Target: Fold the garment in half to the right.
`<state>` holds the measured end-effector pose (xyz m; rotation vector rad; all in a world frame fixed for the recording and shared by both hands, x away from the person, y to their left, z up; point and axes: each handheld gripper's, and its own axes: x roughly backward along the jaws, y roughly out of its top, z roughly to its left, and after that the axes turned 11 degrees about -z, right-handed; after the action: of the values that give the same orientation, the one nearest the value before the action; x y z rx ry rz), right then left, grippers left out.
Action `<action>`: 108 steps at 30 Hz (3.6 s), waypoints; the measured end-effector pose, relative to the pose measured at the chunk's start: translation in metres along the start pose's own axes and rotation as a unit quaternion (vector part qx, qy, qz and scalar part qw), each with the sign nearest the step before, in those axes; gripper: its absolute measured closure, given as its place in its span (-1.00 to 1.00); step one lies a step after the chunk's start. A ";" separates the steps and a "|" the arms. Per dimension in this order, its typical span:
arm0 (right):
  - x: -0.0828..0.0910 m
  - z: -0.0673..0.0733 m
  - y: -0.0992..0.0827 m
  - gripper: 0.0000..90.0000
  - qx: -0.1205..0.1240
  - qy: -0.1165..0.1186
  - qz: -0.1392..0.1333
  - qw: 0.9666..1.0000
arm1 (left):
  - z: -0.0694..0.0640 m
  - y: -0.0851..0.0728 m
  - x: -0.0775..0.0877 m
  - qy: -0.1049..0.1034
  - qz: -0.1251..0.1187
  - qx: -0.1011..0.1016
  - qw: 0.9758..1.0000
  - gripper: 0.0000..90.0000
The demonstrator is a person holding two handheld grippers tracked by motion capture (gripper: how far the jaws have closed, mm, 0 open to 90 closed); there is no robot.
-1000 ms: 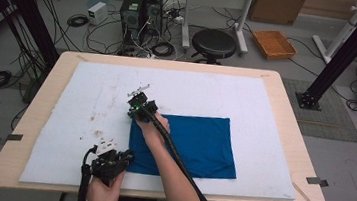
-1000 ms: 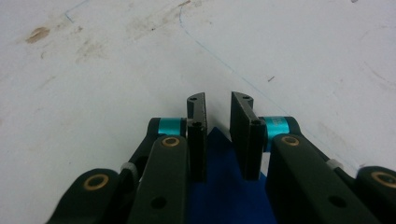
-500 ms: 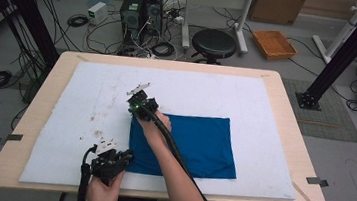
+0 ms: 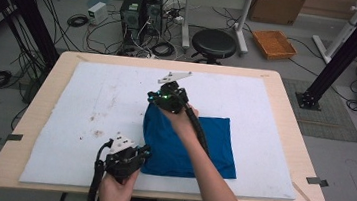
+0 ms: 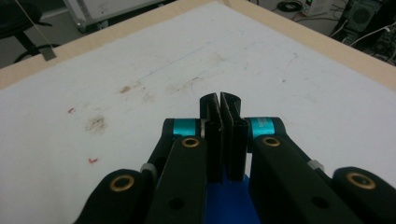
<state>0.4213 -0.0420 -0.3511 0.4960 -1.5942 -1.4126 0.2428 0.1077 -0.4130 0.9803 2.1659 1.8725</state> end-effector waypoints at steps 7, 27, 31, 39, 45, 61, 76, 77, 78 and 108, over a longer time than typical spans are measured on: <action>0.047 -0.024 0.000 0.97 -0.011 -0.006 -0.020 1.000 | -0.017 0.007 -0.014 -0.025 -0.004 -0.001 1.000 0.88; 0.115 -0.090 -0.033 0.97 -0.038 -0.050 -0.009 0.998 | -0.080 0.013 -0.081 -0.124 0.019 0.033 0.992 0.88; 0.122 -0.101 -0.039 0.97 -0.036 -0.049 0.005 0.998 | -0.094 0.012 -0.099 -0.136 0.028 0.044 0.989 0.88; 0.136 -0.122 -0.050 0.97 -0.033 -0.061 0.032 0.997 | -0.121 0.011 -0.131 -0.152 0.041 0.055 0.986 0.88; 0.145 -0.136 -0.063 0.97 -0.044 -0.080 0.040 0.995 | -0.129 0.009 -0.150 -0.153 0.052 0.059 0.985 0.88; 0.166 -0.149 -0.095 0.66 -0.073 -0.138 0.042 0.987 | -0.133 0.010 -0.146 -0.200 0.030 0.022 0.979 0.37; 0.221 -0.068 -0.150 0.34 -0.120 -0.174 -0.005 0.977 | -0.034 0.045 -0.072 -0.119 -0.043 -0.047 0.991 0.09; 0.224 -0.062 -0.157 0.37 -0.123 -0.170 -0.007 0.978 | -0.025 0.045 -0.067 -0.113 -0.044 -0.046 0.992 0.09; 0.226 -0.056 -0.163 0.38 -0.135 -0.165 -0.002 0.977 | -0.017 0.045 -0.062 -0.106 -0.043 -0.043 0.992 0.09; 0.246 -0.014 -0.203 1.00 -0.175 -0.152 0.026 0.972 | 0.055 0.036 -0.011 -0.050 -0.055 -0.012 0.997 0.07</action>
<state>0.2567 -0.2970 -0.4511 0.0287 -1.5311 -1.7460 0.2923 0.1490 -0.3964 0.9096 2.0917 1.7573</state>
